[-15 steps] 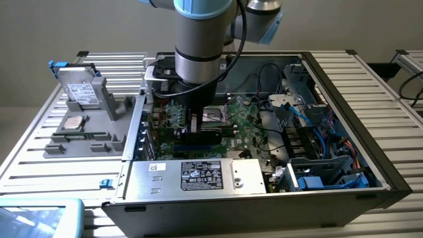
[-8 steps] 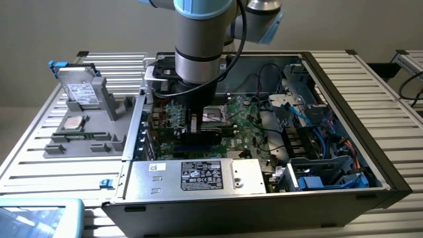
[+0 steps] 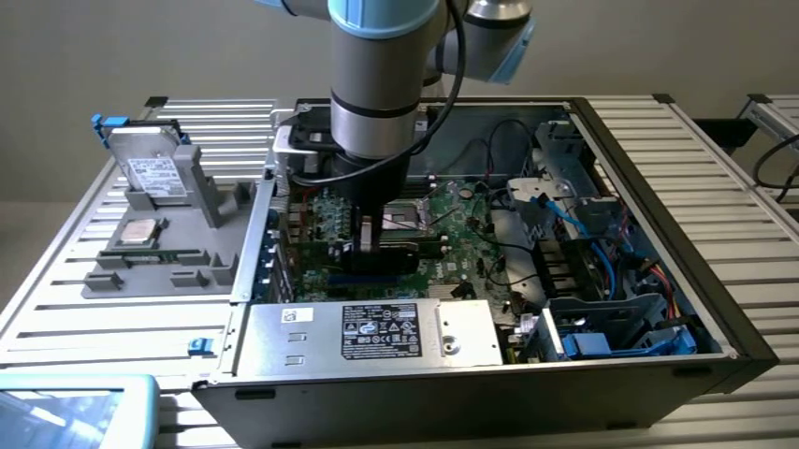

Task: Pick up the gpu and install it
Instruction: 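Insert the gpu into the slot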

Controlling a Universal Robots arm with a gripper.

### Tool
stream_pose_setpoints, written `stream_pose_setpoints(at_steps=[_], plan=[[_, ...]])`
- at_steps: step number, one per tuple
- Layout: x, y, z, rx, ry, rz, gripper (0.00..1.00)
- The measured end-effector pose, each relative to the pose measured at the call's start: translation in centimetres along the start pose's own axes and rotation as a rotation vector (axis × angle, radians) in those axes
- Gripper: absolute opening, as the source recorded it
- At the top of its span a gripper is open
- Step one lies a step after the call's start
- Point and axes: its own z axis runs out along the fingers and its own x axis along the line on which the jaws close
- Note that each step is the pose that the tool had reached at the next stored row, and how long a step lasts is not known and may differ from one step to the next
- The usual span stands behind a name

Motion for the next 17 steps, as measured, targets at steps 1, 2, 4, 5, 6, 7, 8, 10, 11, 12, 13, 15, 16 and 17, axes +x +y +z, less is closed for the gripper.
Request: stream_pose_setpoints(at_steps=[1,2,4,5,6,7,8,10,11,12,13,15,16,17], plan=[[0.00,0.00,0.00,0.0000,0.0001,0.000,0.28],[0.00,0.00,0.02,0.0000,0.0002,0.000,0.28],[0.00,0.00,0.07,0.0000,0.0002,0.000,0.28],[-0.01,-0.01,0.13,0.0002,0.0001,0.000,0.28],[-0.01,-0.01,0.16,0.0002,0.0003,0.000,0.28],[-0.01,-0.01,0.16,0.0001,0.0003,0.000,0.28],[0.00,-0.01,0.15,0.0001,0.0004,0.000,0.28],[0.00,-0.01,0.15,0.0001,0.0005,0.000,0.28],[0.00,-0.01,0.15,0.0001,0.0004,0.000,0.28],[0.00,-0.01,0.15,0.0001,0.0004,0.000,0.28],[0.00,0.00,0.15,0.0001,0.0004,0.000,0.28],[0.00,0.07,0.15,0.0003,0.0006,0.000,0.28],[0.00,0.11,0.16,0.0003,0.0006,0.000,0.28],[0.00,0.13,0.16,0.0002,0.0005,0.000,0.28]])
